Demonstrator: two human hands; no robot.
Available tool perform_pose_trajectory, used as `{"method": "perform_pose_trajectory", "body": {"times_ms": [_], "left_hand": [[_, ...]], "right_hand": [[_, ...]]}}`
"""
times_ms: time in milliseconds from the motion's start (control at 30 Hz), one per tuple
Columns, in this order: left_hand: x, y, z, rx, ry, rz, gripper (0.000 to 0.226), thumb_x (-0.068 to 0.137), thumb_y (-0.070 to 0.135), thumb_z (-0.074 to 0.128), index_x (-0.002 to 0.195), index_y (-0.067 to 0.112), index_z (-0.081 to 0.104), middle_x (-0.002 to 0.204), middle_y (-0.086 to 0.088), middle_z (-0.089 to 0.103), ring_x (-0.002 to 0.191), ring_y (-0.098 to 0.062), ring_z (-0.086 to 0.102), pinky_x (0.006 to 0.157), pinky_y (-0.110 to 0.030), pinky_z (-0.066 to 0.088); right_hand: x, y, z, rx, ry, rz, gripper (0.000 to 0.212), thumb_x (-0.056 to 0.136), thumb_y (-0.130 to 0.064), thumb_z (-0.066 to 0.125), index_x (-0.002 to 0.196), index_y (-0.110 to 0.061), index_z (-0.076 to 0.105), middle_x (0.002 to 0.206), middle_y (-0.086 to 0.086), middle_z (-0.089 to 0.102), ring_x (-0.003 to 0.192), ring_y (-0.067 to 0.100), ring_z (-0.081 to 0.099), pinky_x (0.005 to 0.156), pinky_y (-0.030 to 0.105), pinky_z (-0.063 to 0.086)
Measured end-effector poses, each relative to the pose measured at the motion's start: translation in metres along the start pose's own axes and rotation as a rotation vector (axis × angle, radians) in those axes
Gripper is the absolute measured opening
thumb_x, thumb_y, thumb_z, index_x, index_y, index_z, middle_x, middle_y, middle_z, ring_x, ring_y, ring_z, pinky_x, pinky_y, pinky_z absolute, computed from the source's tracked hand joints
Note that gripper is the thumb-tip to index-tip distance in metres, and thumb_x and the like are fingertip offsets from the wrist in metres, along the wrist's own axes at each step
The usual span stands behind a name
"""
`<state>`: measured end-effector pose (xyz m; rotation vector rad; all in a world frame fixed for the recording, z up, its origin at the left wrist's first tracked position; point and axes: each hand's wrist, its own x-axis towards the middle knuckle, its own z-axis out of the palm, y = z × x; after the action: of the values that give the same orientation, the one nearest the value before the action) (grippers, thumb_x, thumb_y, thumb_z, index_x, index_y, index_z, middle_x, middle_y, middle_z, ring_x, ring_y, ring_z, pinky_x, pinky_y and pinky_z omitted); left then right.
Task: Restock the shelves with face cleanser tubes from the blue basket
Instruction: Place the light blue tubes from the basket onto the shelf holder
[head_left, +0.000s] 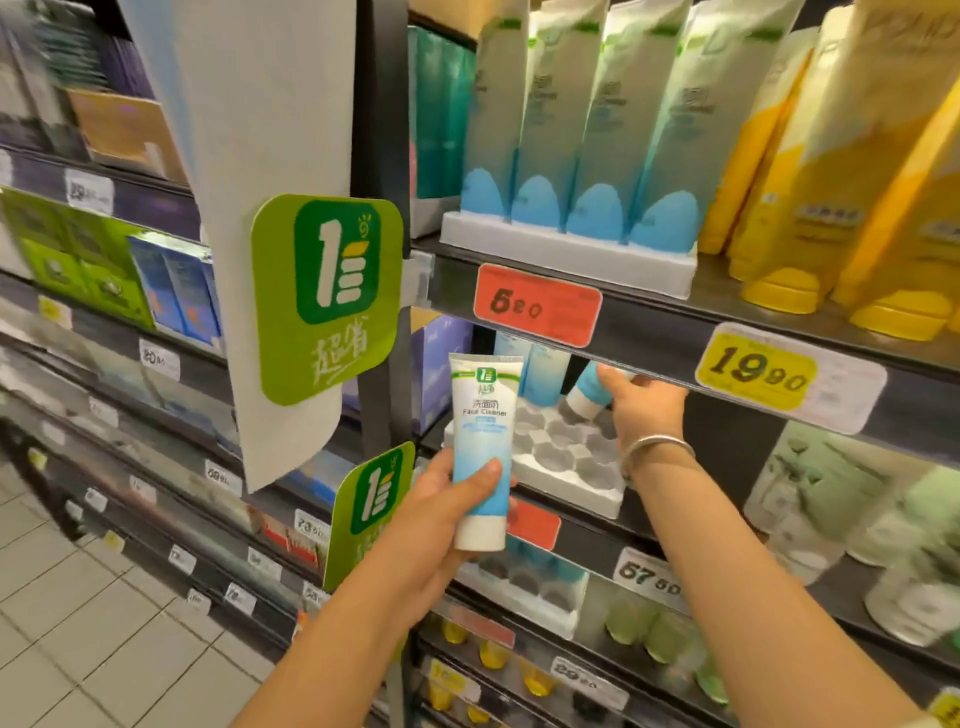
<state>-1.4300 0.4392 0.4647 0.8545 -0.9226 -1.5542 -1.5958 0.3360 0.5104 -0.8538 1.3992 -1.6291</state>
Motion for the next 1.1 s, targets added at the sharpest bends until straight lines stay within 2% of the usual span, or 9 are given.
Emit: {"method": "perform_pose_trajectory", "body": {"times_ms": [67,100,167,367,467,633,867,1000,1100], "left_hand": [[0.005,0.003,-0.007,0.018,-0.028,-0.006,0.045,0.067,0.029,0.066,0.111,0.023,0.058,0.078,0.003,0.071,0.071,-0.013,0.065,0.061,-0.025,0.053],[0.008,0.005,-0.010,0.025,-0.042,-0.008,0.045,0.067,0.030,0.066,0.111,0.024,0.058,0.079,0.003,0.071,0.072,-0.012,0.065,0.062,-0.025,0.053],[0.012,0.007,-0.016,0.030,-0.072,-0.013,0.045,0.067,0.030,0.066,0.111,0.026,0.058,0.079,0.004,0.072,0.071,-0.011,0.065,0.063,-0.025,0.054],[0.020,0.009,-0.027,0.011,-0.129,-0.035,0.048,0.065,0.031,0.068,0.112,0.026,0.058,0.079,0.004,0.071,0.072,-0.011,0.066,0.063,-0.025,0.055],[0.023,0.010,-0.028,-0.013,-0.156,-0.045,0.050,0.065,0.030,0.068,0.114,0.025,0.057,0.079,0.004,0.071,0.070,-0.010,0.067,0.060,-0.023,0.055],[0.029,0.014,-0.028,-0.023,-0.162,-0.043,0.048,0.067,0.030,0.067,0.114,0.026,0.057,0.078,0.005,0.072,0.070,-0.009,0.067,0.059,-0.023,0.054],[0.034,0.016,-0.025,-0.023,-0.170,-0.049,0.042,0.065,0.032,0.066,0.107,0.030,0.059,0.076,0.008,0.071,0.072,-0.008,0.067,0.062,-0.024,0.055],[0.034,0.014,-0.024,-0.027,-0.180,-0.062,0.042,0.065,0.033,0.067,0.106,0.030,0.060,0.079,0.006,0.072,0.073,-0.009,0.068,0.066,-0.029,0.053],[0.033,0.012,-0.020,-0.016,-0.214,-0.076,0.043,0.066,0.033,0.067,0.108,0.030,0.059,0.080,0.005,0.072,0.074,-0.008,0.067,0.070,-0.030,0.053]], "right_hand": [[0.003,0.001,0.010,-0.041,-0.001,-0.020,0.029,0.084,-0.008,0.065,0.111,-0.006,0.057,0.119,0.013,0.061,0.107,0.030,0.060,0.089,0.040,0.052],[0.003,0.001,0.014,-0.074,-0.004,-0.038,0.031,0.083,-0.007,0.065,0.113,-0.002,0.056,0.120,0.014,0.061,0.107,0.029,0.060,0.089,0.038,0.052],[0.005,0.004,0.019,-0.132,0.000,-0.102,0.029,0.082,-0.005,0.066,0.110,0.002,0.059,0.115,0.017,0.062,0.099,0.026,0.061,0.075,0.029,0.052],[0.008,0.017,0.024,-0.205,0.017,-0.171,0.025,0.079,-0.005,0.069,0.103,0.001,0.061,0.110,0.022,0.064,0.101,0.032,0.062,0.064,0.018,0.050],[0.011,0.023,0.022,-0.297,0.025,-0.188,0.029,0.078,-0.008,0.071,0.105,-0.001,0.062,0.109,0.017,0.066,0.092,0.022,0.062,0.079,0.028,0.051],[0.017,0.026,0.025,-0.457,0.042,-0.220,0.036,0.076,-0.014,0.074,0.106,-0.003,0.059,0.114,0.015,0.064,0.103,0.029,0.061,0.094,0.044,0.049],[0.023,0.027,0.030,-0.487,-0.022,-0.179,0.038,0.076,-0.011,0.074,0.107,-0.008,0.053,0.118,0.014,0.061,0.106,0.028,0.060,0.095,0.044,0.049],[0.007,0.023,0.019,-0.488,-0.053,-0.166,0.049,0.076,-0.009,0.074,0.118,-0.003,0.049,0.124,0.014,0.055,0.111,0.027,0.057,0.097,0.044,0.047],[-0.018,0.019,0.006,-0.473,-0.035,-0.258,0.040,0.082,-0.015,0.067,0.119,-0.007,0.052,0.120,0.007,0.054,0.102,0.017,0.055,0.092,0.034,0.049]]}}
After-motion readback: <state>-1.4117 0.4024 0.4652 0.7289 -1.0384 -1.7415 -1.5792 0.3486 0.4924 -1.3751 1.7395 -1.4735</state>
